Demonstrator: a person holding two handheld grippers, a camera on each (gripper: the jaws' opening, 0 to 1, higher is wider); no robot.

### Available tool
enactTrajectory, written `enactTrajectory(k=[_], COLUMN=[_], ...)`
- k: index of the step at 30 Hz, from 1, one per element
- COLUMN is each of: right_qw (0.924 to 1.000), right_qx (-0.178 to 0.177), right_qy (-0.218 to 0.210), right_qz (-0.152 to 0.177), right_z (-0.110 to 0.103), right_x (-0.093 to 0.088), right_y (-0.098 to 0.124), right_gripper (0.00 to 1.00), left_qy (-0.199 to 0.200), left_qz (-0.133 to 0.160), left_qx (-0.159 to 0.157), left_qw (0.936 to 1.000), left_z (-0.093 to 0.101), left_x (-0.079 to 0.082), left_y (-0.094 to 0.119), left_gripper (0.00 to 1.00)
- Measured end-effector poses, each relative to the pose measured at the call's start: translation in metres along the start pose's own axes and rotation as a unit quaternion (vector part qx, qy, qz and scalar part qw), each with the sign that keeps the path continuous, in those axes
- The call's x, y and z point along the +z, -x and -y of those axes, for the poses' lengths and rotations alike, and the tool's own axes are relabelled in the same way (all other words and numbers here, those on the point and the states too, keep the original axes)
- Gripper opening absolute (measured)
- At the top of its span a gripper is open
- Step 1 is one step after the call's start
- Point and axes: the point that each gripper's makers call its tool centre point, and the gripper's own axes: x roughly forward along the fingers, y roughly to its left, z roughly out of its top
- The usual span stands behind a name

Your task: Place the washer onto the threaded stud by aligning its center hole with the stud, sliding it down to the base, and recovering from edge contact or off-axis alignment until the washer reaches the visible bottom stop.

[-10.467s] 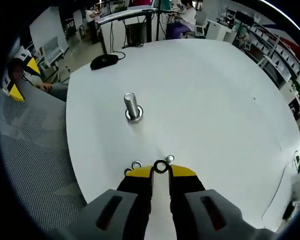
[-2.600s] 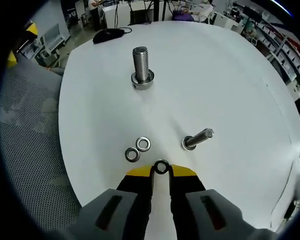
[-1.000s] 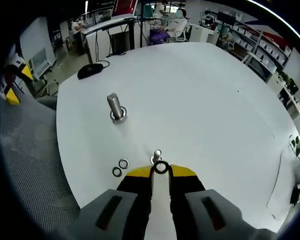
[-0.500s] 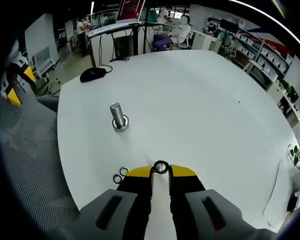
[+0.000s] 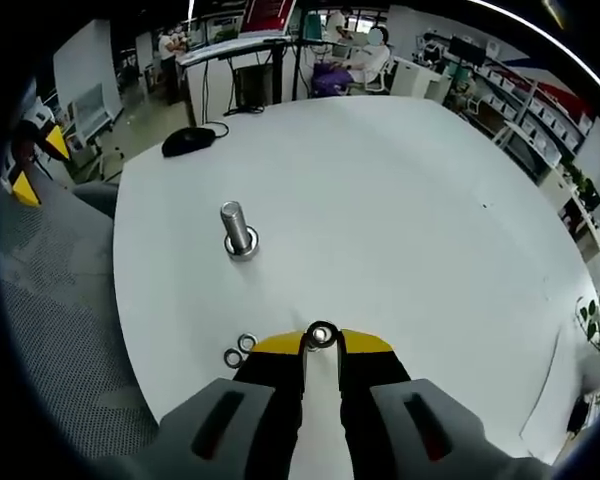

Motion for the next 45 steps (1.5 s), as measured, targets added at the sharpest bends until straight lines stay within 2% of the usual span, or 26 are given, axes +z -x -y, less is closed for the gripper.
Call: enactTrajectory(k=[26, 36, 45], right_qw=[0.9991, 0.9959, 0.9943], right_qx=[0.004, 0.017, 0.025], right_qy=[0.03, 0.055, 0.059], right_qz=[-0.031, -0.07, -0.085], right_z=[0.0, 0.0, -0.001], right_x=[-0.001, -0.003, -0.008], right_y=[-0.006, -0.012, -0.023], right_gripper=[0.14, 0.14, 0.14], left_qy=[0.0, 0.0, 0.001], left_qz=[0.006, 0.007, 0.009], left_qx=[0.0, 0.0, 0.0], left_qw=[1.0, 1.0, 1.0], left_z=[0.0, 0.0, -0.001], left_x=[0.002, 0.002, 0.003], left_y=[0.001, 0.001, 0.001], left_gripper=[0.28, 0.28, 0.28])
